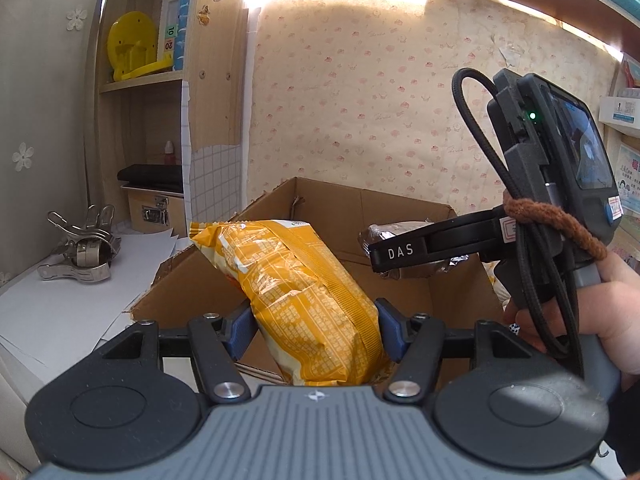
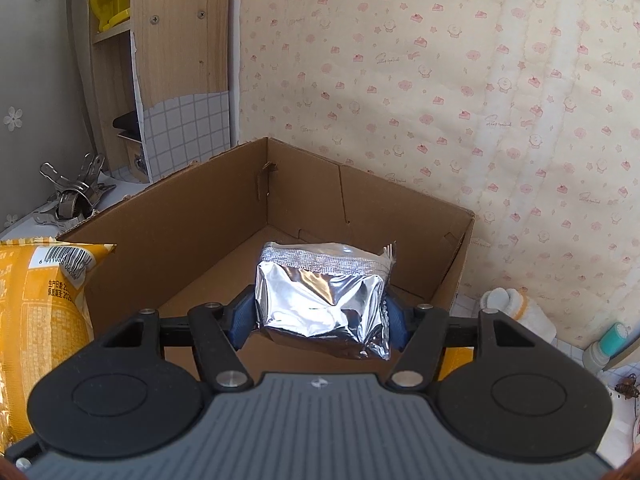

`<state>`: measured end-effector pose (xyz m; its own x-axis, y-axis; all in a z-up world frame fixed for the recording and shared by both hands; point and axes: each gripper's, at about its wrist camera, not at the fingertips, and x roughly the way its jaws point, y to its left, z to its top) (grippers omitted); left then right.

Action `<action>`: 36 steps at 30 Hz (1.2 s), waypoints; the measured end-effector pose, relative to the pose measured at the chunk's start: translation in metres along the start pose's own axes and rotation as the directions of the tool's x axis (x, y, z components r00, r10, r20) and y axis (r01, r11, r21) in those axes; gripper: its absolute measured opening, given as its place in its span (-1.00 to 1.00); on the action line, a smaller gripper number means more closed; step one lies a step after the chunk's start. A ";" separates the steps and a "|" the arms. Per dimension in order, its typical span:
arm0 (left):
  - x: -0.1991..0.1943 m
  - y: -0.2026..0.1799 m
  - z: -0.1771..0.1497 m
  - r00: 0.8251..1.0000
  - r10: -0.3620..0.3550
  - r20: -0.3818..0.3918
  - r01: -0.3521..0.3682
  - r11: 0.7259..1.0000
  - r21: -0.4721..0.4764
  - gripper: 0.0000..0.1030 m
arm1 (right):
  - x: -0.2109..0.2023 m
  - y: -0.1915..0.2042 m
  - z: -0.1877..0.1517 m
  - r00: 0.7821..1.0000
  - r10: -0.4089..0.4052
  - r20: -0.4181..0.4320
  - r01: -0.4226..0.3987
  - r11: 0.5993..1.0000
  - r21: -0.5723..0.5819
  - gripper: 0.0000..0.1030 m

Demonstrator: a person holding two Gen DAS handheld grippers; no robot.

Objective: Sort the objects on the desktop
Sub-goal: 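Lower both items into the shoebox and open both grippers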

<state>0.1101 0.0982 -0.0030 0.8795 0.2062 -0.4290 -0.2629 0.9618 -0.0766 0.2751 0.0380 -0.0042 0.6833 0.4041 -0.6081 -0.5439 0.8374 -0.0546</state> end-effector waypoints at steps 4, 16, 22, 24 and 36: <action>0.001 0.001 -0.001 1.000 0.001 -0.008 -0.001 1.000 -0.004 0.27 | -0.001 -0.001 -0.001 1.000 0.008 0.001 -0.008 1.000 0.003 0.31; -0.001 -0.002 0.002 1.000 0.014 0.005 -0.014 1.000 0.004 0.39 | -0.015 -0.002 0.001 0.999 0.012 0.047 -0.012 1.000 -0.002 0.43; -0.003 -0.003 0.002 1.000 0.023 0.012 -0.023 1.000 0.007 0.68 | -0.028 -0.009 0.002 0.997 0.011 0.083 -0.012 1.000 0.009 0.44; -0.004 -0.005 0.002 1.000 0.025 0.012 -0.025 1.000 0.011 0.68 | -0.033 -0.011 0.002 0.995 0.007 0.096 -0.009 1.000 0.015 0.45; -0.025 -0.028 -0.002 0.998 -0.040 0.052 0.038 0.999 0.034 0.68 | -0.097 -0.046 -0.025 0.979 -0.063 0.196 0.053 0.997 0.055 0.55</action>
<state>0.0947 0.0657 0.0076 0.9088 0.1768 -0.3779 -0.2155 0.9745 -0.0623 0.2215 -0.0485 0.0369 0.7983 0.4149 -0.4365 -0.4792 0.8766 -0.0431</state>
